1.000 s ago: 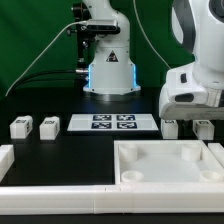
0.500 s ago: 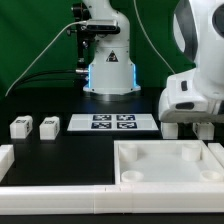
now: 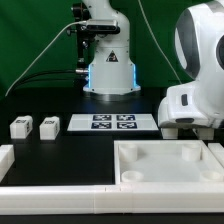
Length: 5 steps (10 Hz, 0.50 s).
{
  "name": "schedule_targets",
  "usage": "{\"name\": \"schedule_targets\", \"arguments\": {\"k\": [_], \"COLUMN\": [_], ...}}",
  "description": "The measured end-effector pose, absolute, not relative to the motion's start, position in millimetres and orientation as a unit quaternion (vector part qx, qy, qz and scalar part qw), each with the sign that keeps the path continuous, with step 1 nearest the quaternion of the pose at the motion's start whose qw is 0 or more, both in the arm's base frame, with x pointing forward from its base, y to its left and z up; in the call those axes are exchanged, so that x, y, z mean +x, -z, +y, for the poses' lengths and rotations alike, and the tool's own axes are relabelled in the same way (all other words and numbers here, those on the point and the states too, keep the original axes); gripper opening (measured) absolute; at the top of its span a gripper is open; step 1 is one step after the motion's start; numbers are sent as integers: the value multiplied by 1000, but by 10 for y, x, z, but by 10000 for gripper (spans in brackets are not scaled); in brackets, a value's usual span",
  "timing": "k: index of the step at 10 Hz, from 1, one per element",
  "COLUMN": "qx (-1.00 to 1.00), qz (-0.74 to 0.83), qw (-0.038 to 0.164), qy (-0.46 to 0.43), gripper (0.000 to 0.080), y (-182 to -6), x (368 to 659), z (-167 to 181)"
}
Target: Assemble one leg
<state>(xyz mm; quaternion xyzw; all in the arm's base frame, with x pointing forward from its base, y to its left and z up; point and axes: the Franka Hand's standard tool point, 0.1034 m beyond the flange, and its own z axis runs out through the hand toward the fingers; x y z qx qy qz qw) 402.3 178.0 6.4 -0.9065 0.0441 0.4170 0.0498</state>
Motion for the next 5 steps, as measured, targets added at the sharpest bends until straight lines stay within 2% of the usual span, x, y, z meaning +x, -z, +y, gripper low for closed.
{"name": "schedule_targets", "arguments": {"k": [5], "qx": [-888], "qz": [45], "qw": [47], "qy": [-454], "gripper": [649], "y": [-61], "x": [3916], "z": [1716]}}
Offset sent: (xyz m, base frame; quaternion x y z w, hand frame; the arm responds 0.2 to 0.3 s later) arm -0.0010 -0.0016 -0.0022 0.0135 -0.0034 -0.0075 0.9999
